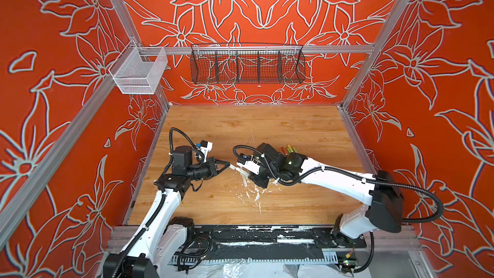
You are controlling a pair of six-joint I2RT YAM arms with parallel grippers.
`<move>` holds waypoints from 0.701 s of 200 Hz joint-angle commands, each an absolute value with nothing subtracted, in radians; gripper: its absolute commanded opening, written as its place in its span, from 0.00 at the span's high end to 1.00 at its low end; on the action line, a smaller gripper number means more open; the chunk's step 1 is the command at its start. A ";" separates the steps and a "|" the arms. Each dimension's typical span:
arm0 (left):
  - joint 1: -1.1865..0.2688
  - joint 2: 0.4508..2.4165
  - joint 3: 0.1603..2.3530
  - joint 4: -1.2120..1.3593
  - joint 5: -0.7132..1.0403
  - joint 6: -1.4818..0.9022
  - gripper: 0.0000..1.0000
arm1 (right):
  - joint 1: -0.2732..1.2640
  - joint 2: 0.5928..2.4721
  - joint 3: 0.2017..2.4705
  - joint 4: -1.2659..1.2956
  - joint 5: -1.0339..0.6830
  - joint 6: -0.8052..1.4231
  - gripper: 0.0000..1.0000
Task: Insert the pens into the pen caps
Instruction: 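Push the marker tip up into the pink cap with the right gripper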
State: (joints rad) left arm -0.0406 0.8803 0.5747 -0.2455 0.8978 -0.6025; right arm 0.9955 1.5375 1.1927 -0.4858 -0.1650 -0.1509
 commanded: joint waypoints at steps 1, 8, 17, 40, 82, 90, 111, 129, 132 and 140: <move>-0.056 0.879 0.584 -0.274 0.922 -0.589 1.00 | 1.014 1.532 1.250 -0.398 -0.207 -0.190 1.00; -0.057 0.875 0.581 -0.265 0.926 -0.592 1.00 | 1.017 1.534 1.250 -0.395 -0.215 -0.192 1.00; -0.057 0.867 0.574 -0.250 0.927 -0.603 1.00 | 1.023 1.535 1.253 -0.394 -0.221 -0.196 1.00; -0.054 0.857 0.557 -0.191 0.975 -0.643 1.00 | 1.035 1.548 1.257 -0.386 -0.207 -0.195 1.00; -0.054 0.866 0.561 -0.209 0.975 -0.635 1.00 | 1.045 1.572 1.281 -0.383 -0.175 -0.191 1.00; -0.054 0.873 0.567 -0.229 0.963 -0.622 1.00 | 1.045 1.575 1.286 -0.384 -0.171 -0.192 1.00; -0.057 0.897 0.577 -0.238 0.971 -0.611 1.00 | 1.045 1.577 1.302 -0.388 -0.160 -0.197 1.00; -0.072 0.902 0.579 -0.246 0.966 -0.607 1.00 | 1.045 1.575 1.311 -0.381 -0.151 -0.202 1.00; -0.076 0.903 0.579 -0.249 0.964 -0.605 1.00 | 1.045 1.575 1.311 -0.377 -0.148 -0.204 1.00; -0.090 0.905 0.584 -0.263 0.950 -0.597 1.00 | 1.045 1.573 1.316 -0.368 -0.140 -0.209 1.00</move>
